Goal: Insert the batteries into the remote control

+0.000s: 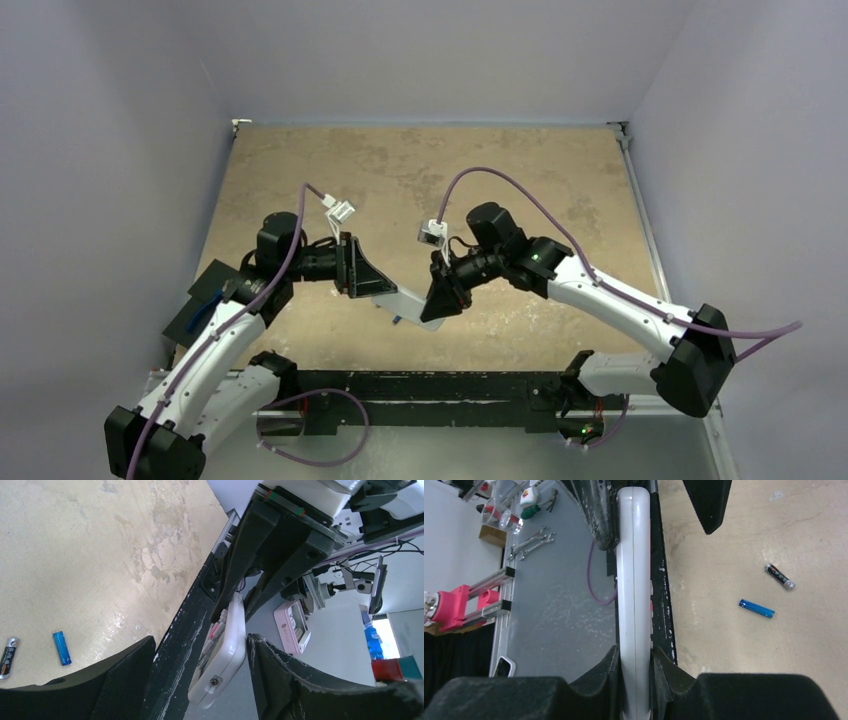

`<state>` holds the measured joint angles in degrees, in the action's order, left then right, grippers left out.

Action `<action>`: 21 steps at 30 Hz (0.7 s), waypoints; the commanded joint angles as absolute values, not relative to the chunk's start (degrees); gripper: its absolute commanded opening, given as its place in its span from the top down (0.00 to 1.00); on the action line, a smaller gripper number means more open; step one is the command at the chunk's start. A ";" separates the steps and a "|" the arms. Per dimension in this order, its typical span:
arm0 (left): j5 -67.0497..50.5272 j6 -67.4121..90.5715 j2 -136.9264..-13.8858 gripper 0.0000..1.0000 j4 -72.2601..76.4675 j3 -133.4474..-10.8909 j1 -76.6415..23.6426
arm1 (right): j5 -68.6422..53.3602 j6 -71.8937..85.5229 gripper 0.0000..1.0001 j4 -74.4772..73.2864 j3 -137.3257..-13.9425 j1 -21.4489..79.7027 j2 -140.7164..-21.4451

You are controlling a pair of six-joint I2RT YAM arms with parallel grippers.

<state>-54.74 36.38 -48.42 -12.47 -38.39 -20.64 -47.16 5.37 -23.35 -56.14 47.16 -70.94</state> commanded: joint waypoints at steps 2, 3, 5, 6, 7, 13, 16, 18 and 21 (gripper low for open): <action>-58.44 36.61 -46.06 0.36 -7.82 -38.50 -21.03 | -53.06 7.14 1.00 -19.30 -59.41 46.29 -72.51; -58.64 36.83 -45.71 0.37 -7.53 -38.42 -21.25 | -53.30 7.29 1.00 -19.01 -59.41 46.14 -72.65; -58.86 36.91 -45.18 0.38 -7.39 -38.41 -21.80 | -54.46 7.58 1.00 -18.49 -59.41 45.76 -72.90; -58.95 36.92 -44.98 0.39 -7.38 -38.35 -22.10 | -55.24 7.68 1.00 -18.18 -59.49 45.59 -72.94; -59.08 36.92 -44.80 0.39 -7.26 -38.32 -22.45 | -55.87 7.91 1.00 -17.78 -59.50 45.48 -72.87; -59.33 36.57 -44.47 0.43 -7.21 -38.47 -24.82 | -59.30 8.61 1.00 -16.90 -59.59 44.35 -73.27; -59.25 36.32 -44.47 0.47 -7.37 -38.51 -25.21 | -60.03 8.54 1.00 -17.21 -59.72 44.13 -73.39; -59.24 36.32 -44.47 0.49 -7.41 -38.54 -25.31 | -60.20 8.53 1.00 -17.23 -59.55 44.04 -73.24; -59.39 36.30 -44.43 0.56 -7.30 -38.66 -25.44 | -60.57 8.53 1.00 -17.06 -59.33 43.95 -73.28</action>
